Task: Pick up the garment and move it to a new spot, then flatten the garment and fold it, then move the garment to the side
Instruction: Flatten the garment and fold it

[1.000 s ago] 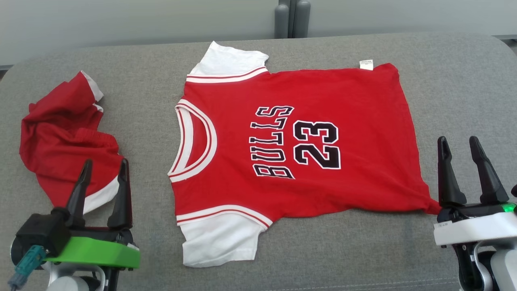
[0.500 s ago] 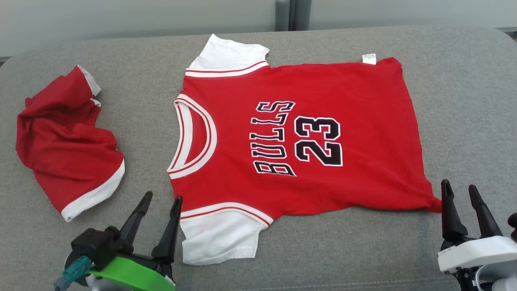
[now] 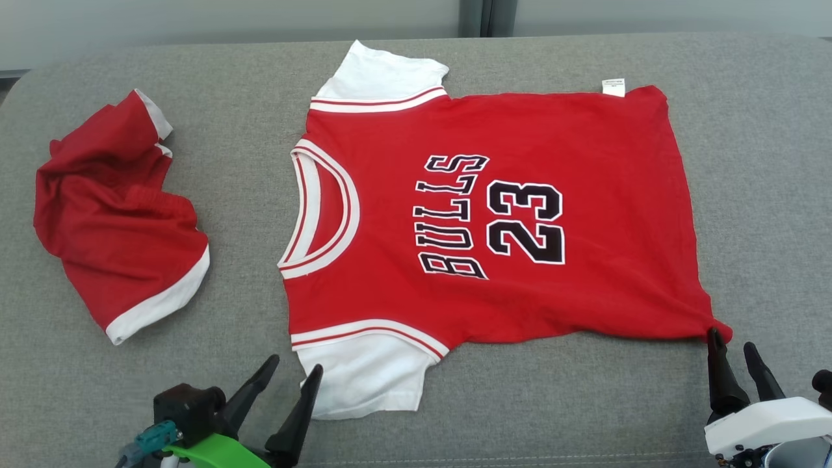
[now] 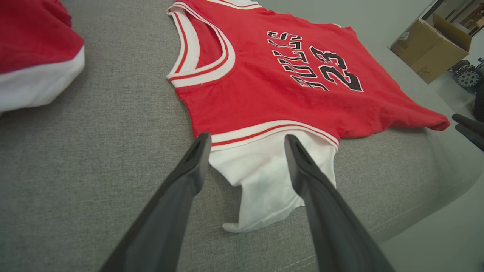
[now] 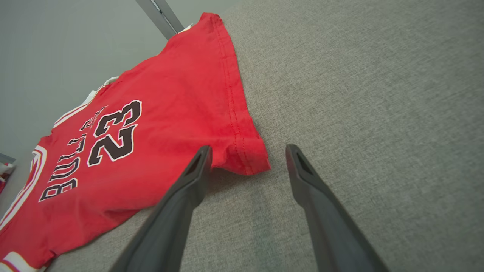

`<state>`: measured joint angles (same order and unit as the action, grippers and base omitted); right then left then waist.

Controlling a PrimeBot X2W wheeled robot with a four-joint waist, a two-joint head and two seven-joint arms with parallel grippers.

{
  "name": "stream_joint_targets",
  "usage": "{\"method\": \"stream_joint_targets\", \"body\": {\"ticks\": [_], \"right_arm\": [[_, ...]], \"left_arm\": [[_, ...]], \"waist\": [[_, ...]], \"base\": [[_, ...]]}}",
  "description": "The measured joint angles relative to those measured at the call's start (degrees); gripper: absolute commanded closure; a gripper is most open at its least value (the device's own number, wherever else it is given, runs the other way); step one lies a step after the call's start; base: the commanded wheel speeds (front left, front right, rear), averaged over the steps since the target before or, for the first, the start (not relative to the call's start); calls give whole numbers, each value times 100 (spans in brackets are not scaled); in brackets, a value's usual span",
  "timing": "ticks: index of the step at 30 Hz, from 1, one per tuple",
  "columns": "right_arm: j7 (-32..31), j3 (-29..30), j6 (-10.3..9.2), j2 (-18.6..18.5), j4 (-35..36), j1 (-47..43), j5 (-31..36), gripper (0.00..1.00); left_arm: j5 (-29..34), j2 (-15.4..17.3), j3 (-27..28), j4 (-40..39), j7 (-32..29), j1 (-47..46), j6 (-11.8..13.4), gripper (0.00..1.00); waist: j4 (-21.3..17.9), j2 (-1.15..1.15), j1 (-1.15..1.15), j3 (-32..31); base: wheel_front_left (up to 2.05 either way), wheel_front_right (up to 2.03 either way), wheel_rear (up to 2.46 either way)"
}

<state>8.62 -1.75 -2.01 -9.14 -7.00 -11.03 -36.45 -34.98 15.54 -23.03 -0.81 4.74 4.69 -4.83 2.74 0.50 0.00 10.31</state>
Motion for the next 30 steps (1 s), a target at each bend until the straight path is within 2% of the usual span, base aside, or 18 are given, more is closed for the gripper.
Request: {"method": "stream_joint_targets", "body": {"ticks": [10,15,22,23,24,25,27,28,29,30], "right_arm": [[-207,175,100,159,-359,262,-541,0],[-422,138,149,152,-539,463,-608,0],[-438,147,253,143,-668,589,-649,0],[-438,142,268,141,-670,623,-649,15],[-438,138,276,141,-679,650,-649,15],[-438,136,307,141,-697,676,-649,47],[-437,127,341,137,-723,715,-649,68],[-437,121,349,136,-736,718,-649,81],[-437,116,350,136,-759,720,-649,100],[-437,113,353,135,-781,723,-649,100]], "left_arm": [[-316,21,-189,43,-424,13,-73,0],[-348,88,-156,25,-530,12,-79,0],[-730,14,-286,23,-782,12,-126,0],[-731,15,-293,24,-817,12,-129,0],[-743,21,-293,29,-847,12,-129,0],[-771,33,-299,34,-894,12,-129,0],[-799,51,-301,47,-984,12,-129,0],[-823,62,-303,59,-1022,12,-129,0],[-827,71,-304,77,-1065,12,-129,0],[-854,82,-307,100,-1112,12,-129,0]], "waist": [[14,0,0,49],[-3,0,0,107],[10,0,0,151],[12,0,0,156],[13,0,0,160],[13,0,0,163],[14,0,0,170],[13,0,0,174],[12,0,0,176],[10,0,0,177]], "base": [[0,0,0],[0,0,0],[0,0,0],[0,0,0],[0,0,0],[0,0,0],[0,0,0],[0,0,0],[0,0,0],[0,0,0]]}}
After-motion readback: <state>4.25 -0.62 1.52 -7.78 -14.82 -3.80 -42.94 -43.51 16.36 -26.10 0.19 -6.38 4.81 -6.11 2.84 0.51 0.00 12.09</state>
